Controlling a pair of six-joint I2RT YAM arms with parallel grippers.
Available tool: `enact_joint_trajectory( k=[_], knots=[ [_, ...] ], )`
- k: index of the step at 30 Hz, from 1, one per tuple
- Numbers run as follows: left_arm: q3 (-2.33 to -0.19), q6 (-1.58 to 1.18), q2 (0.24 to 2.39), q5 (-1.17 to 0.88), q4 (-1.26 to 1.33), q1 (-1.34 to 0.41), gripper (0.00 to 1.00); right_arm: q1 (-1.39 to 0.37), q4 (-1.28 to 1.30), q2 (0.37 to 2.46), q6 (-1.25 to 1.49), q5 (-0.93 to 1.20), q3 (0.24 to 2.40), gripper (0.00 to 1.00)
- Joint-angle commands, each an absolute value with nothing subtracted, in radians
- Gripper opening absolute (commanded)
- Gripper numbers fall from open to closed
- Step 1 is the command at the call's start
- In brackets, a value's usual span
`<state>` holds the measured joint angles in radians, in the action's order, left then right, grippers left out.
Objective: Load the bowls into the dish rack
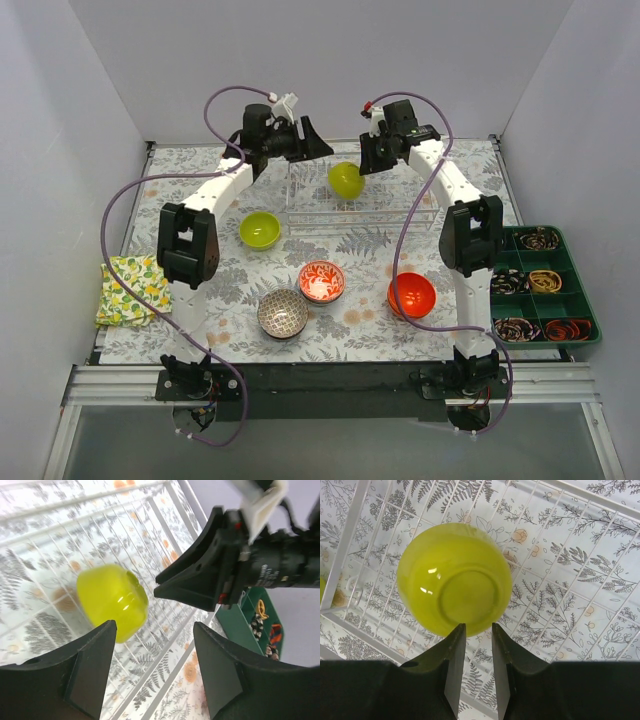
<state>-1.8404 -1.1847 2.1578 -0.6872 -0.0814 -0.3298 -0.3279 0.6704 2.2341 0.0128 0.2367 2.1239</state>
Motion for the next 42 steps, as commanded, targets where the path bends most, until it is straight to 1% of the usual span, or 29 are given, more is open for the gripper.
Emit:
enact_joint_trajectory(
  k=[1,6,9,10,13,14,15,17,19,21,24,25,28,33,42],
  knots=[
    [-1.830,-1.068,2.031,-0.605,-0.190,-0.325,0.63,-0.328,0.641,2.246,0.023,0.249,2.157,0.36],
    [-1.816,-1.017,2.013,-0.545,-0.227,-0.325,0.62,-0.339,0.641,2.237,0.014,0.245,2.158,0.35],
    [-1.839,-0.907,1.977,-0.462,-0.322,-0.318,0.62,-0.347,0.641,2.192,0.003,0.235,2.145,0.36],
    [-1.839,-0.812,1.962,-0.447,-0.398,-0.313,0.62,-0.347,0.640,2.180,0.003,0.233,2.126,0.36],
    [-1.777,-0.662,1.878,-0.382,-0.558,-0.285,0.61,-0.347,0.637,2.126,-0.049,0.209,2.086,0.41],
    [-1.747,-0.555,1.815,-0.371,-0.583,-0.270,0.61,-0.347,0.637,2.112,-0.055,0.193,2.077,0.46],
    [-1.712,-0.501,1.786,-0.368,-0.627,-0.267,0.61,-0.347,0.637,2.091,-0.063,0.187,2.066,0.48],
    [-1.617,-0.354,1.724,-0.351,-0.655,-0.264,0.60,-0.347,0.637,2.073,-0.074,0.180,2.048,0.54],
    [-1.547,-0.295,1.654,-0.353,-0.681,-0.265,0.60,-0.347,0.638,2.054,-0.084,0.179,2.039,0.56],
    [-1.523,-0.261,1.625,-0.363,-0.715,-0.265,0.59,-0.347,0.637,2.042,-0.086,0.175,2.022,0.58],
    [-1.487,-0.247,1.629,-0.391,-0.767,-0.265,0.55,-0.347,0.638,2.031,-0.084,0.176,2.014,0.58],
    [-1.467,-0.242,1.634,-0.415,-0.779,-0.265,0.52,-0.345,0.638,2.028,-0.086,0.176,2.011,0.58],
    [-1.430,-0.222,1.651,-0.422,-0.821,-0.278,0.49,-0.347,0.640,2.010,-0.087,0.172,1.997,0.58],
    [-1.303,-0.224,1.626,-0.377,-0.749,-0.294,0.49,-0.345,0.634,1.954,-0.107,0.155,1.933,0.58],
    [-1.224,-0.267,1.651,-0.310,-0.617,-0.310,0.48,-0.347,0.629,1.896,-0.118,0.147,1.875,0.58]
  ],
)
